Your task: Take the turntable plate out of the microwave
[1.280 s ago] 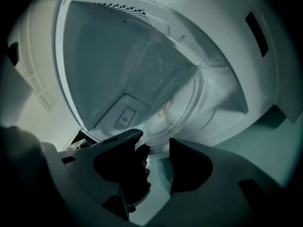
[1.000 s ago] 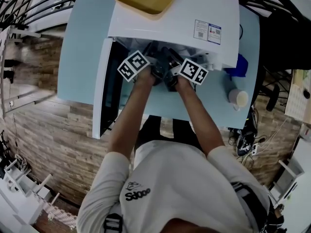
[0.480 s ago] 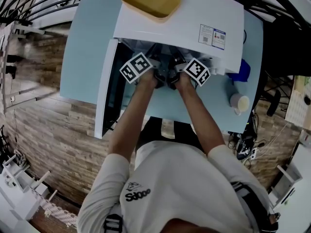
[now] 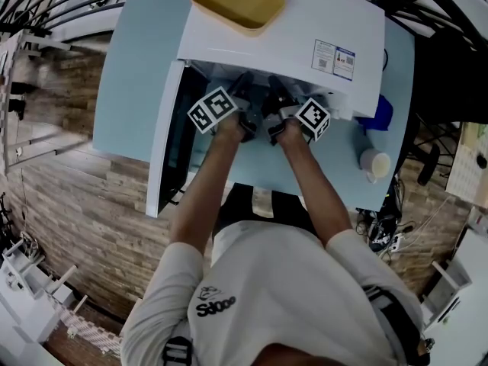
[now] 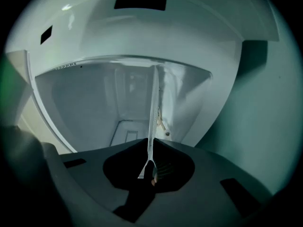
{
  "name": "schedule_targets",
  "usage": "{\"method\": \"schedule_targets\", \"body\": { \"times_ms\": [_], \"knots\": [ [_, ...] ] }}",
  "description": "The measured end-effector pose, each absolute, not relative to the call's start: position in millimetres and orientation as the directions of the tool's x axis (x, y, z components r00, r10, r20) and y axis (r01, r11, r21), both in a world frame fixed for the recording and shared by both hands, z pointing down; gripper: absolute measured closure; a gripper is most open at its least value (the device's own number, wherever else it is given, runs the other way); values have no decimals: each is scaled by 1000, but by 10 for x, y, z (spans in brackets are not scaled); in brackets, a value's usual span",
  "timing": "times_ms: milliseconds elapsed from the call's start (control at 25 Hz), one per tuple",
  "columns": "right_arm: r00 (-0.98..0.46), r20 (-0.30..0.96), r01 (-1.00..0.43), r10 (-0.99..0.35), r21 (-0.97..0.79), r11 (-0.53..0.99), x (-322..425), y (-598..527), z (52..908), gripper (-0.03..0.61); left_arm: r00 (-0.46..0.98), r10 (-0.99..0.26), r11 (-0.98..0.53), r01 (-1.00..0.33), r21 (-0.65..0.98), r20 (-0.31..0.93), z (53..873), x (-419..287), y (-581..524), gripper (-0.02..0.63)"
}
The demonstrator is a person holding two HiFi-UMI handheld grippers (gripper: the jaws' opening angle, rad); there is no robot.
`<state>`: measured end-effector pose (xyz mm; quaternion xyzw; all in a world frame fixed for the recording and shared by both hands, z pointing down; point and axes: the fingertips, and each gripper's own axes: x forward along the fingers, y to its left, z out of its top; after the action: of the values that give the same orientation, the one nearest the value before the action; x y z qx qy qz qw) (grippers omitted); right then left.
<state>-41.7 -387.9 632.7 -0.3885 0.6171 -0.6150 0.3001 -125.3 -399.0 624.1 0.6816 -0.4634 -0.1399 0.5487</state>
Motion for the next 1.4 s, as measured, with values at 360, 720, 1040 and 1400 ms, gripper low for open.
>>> {"method": "schedule_targets", "body": {
  "times_ms": [360,720,1040,1400],
  "knots": [
    [-537,100,-82,-838,-994,-66,-401,-3796,6277,548,533,-791,56,-423,904,299,6256,-1175,-4024,532],
    [-532,98,-54,-841,-995,-82,-385,-3776,6223,548,511,-824,72,-334,940,245,6193,-1172,-3974,552],
    [-557,107,-76,-823,-994,-77,-404,-3713,6163,546,488,-840,91,-300,949,235,6141,-1200,-3879,556],
    [-574,110,-68,-811,-994,-87,-446,-3429,6119,546,492,-845,76,-274,959,208,6095,-1235,-3599,552]
  ]
}}
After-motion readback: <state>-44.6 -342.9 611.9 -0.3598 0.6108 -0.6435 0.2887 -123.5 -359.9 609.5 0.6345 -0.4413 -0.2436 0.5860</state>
